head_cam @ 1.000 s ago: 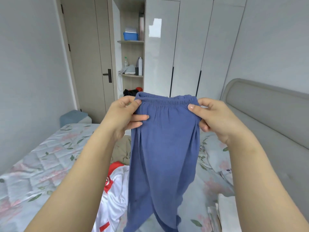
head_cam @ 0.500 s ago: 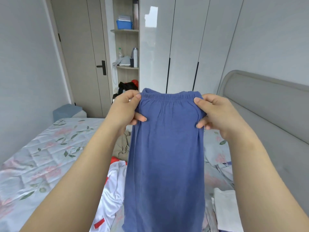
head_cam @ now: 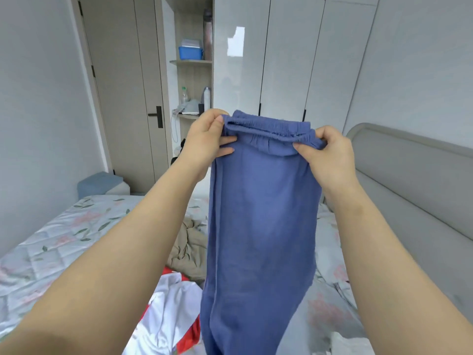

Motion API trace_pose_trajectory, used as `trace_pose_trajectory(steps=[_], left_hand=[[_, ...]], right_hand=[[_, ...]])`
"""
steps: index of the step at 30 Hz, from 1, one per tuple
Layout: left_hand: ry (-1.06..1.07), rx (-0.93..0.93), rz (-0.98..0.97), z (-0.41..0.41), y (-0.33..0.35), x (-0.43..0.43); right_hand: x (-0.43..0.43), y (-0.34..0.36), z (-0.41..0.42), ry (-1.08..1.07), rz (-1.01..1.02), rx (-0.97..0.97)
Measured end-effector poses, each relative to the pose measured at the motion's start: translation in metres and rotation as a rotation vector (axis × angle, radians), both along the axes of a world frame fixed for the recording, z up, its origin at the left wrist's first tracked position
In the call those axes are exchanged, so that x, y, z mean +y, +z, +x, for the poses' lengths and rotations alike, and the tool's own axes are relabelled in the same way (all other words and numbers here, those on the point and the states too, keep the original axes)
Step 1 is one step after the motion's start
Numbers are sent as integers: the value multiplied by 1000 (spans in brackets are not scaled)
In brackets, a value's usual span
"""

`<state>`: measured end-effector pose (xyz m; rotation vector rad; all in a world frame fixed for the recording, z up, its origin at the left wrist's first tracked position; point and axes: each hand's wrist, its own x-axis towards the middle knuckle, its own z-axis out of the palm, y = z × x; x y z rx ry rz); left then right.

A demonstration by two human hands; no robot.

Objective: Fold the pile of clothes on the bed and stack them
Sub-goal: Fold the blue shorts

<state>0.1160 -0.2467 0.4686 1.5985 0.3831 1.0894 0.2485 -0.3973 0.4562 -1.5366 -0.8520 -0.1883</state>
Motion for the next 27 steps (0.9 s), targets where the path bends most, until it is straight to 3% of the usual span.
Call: trace_pose_trajectory(steps=[4, 9, 18, 27], left_hand=[[-53, -64, 26, 14, 7, 3], [-160, 44, 110, 19, -8, 9], [-183, 216, 99, -27, -77, -10], [-409, 361, -130, -129, -185, -56]], right_hand=[[4, 10, 11, 15, 17, -51], [-2, 10, 20, 65, -35, 16], [-53, -37, -17, 303, -463, 153], [-116, -116, -124, 377, -682, 352]])
